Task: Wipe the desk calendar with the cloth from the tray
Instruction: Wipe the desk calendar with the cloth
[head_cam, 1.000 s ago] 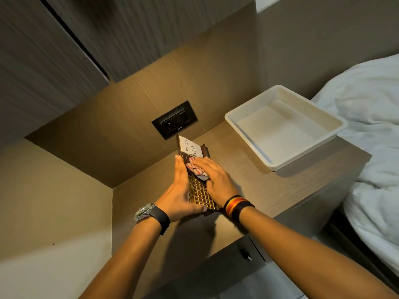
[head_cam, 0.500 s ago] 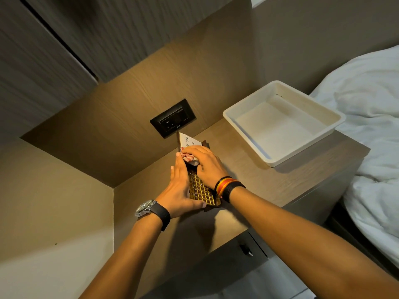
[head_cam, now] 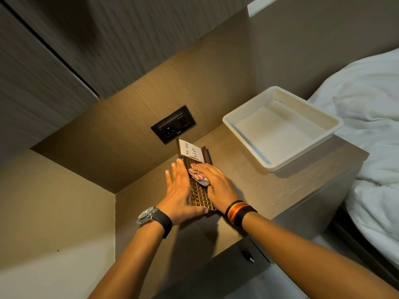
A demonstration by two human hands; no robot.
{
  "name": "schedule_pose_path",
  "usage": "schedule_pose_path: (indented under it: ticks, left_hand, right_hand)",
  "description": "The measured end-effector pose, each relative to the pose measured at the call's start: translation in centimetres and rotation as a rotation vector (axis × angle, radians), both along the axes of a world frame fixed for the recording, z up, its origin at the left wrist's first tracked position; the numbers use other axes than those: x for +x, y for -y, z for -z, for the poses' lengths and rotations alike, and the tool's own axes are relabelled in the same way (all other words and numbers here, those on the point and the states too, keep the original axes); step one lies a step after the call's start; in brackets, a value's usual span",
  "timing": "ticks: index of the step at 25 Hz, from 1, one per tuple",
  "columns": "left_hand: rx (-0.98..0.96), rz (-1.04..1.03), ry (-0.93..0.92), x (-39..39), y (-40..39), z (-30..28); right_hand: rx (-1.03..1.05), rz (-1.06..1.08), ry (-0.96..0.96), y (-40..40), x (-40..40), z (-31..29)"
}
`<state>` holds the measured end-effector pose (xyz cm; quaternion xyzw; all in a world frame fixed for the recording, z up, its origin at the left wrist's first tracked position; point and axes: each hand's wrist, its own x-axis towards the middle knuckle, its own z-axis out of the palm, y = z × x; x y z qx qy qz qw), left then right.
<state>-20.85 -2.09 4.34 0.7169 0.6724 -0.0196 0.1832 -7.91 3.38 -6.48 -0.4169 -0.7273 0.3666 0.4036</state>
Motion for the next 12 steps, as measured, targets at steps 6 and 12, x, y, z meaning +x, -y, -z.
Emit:
schedule_pose_path:
  ticks: [6, 12]
  left_hand:
    - [0.005, -0.015, 0.001, 0.1, -0.3, 0.0]
    - [0.0, 0.003, 0.018, 0.2, -0.5, 0.0]
  right_hand:
    - [-0.052, 0.044, -0.039, -2.2, -2.1, -2.6]
    - [-0.069, 0.049, -0.039, -2.6, -0.5, -1.2]
